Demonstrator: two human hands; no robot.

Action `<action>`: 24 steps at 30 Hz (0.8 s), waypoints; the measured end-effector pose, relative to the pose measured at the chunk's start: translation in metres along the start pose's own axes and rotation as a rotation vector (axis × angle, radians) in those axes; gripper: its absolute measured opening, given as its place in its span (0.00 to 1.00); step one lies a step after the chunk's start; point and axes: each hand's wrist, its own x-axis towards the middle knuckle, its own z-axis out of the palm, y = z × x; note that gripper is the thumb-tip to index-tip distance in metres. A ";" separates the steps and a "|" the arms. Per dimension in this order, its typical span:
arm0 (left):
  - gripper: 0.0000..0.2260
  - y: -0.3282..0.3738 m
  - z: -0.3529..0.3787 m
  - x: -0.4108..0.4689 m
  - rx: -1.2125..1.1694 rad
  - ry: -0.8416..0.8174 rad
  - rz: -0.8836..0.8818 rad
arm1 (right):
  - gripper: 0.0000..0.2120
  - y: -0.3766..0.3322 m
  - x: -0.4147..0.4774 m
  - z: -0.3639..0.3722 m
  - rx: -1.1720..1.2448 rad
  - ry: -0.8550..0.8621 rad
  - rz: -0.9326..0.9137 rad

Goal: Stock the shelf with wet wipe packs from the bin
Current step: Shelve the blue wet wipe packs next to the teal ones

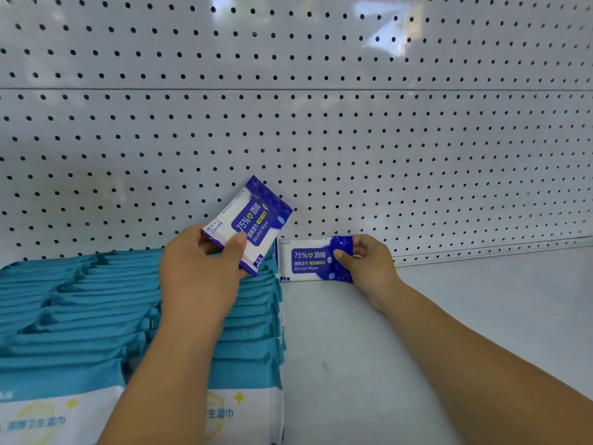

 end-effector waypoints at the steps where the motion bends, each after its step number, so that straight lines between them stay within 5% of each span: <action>1: 0.07 0.001 0.000 -0.001 0.008 -0.002 0.005 | 0.09 0.001 0.000 0.000 -0.020 0.000 -0.007; 11: 0.07 0.006 0.005 -0.007 0.163 -0.042 0.106 | 0.16 -0.025 -0.010 -0.014 -0.094 0.215 -0.174; 16: 0.07 0.012 0.012 -0.014 0.159 -0.188 0.113 | 0.27 -0.081 -0.037 -0.031 0.119 -0.246 -0.138; 19: 0.07 0.014 0.017 -0.019 0.168 -0.285 0.120 | 0.24 -0.094 -0.050 -0.038 0.118 -0.489 -0.142; 21: 0.09 0.015 0.018 -0.020 0.213 -0.350 0.151 | 0.20 -0.093 -0.049 -0.044 0.066 -0.508 -0.148; 24: 0.16 0.012 0.017 -0.019 0.418 -0.381 0.248 | 0.15 -0.084 -0.031 -0.064 0.083 -0.296 -0.128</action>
